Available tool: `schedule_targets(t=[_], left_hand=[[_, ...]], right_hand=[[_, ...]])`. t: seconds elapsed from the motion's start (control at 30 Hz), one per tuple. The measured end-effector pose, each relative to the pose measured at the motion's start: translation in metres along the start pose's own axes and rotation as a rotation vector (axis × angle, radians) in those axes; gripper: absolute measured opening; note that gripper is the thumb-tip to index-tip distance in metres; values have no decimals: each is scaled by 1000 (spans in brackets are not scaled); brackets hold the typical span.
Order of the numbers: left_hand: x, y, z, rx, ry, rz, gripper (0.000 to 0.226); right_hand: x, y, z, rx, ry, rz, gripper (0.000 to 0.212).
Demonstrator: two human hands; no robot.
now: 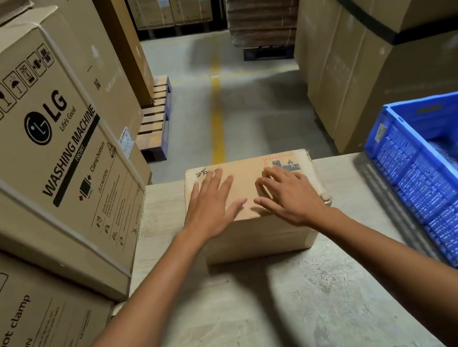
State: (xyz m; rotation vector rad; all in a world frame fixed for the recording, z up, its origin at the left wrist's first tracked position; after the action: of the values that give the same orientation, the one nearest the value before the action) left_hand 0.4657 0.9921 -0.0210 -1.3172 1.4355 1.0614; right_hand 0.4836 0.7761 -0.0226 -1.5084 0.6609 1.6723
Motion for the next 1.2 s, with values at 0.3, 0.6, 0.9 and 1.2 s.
schedule_targets(t=[0.3, 0.6, 0.9, 1.2], left_hand=[[5, -27, 0, -90, -155, 337, 68], [1, -24, 5, -66, -160, 178, 77], [-4, -43, 0, -506, 48, 80, 99], [3, -14, 14, -558, 330, -146, 69]], right_hand=[[8, -18, -10, 22, 98, 134, 86], [-7, -30, -14, -13, 190, 140, 71], [2, -39, -29, 124, 124, 99, 77], [5, -10, -33, 450, 14, -221, 66]])
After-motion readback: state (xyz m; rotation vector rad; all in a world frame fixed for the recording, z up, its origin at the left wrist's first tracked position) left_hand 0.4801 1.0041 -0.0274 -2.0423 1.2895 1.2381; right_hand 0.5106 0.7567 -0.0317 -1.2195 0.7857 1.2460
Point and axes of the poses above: each hand's wrist, its own y-axis away from the middle knuckle, its own x-axis out of the palm, z = x × y, the point moved 1 cm from there along -y, towards the middle knuckle, and after that the axes turned 9 degrees about -x, right-handed, at the moved point
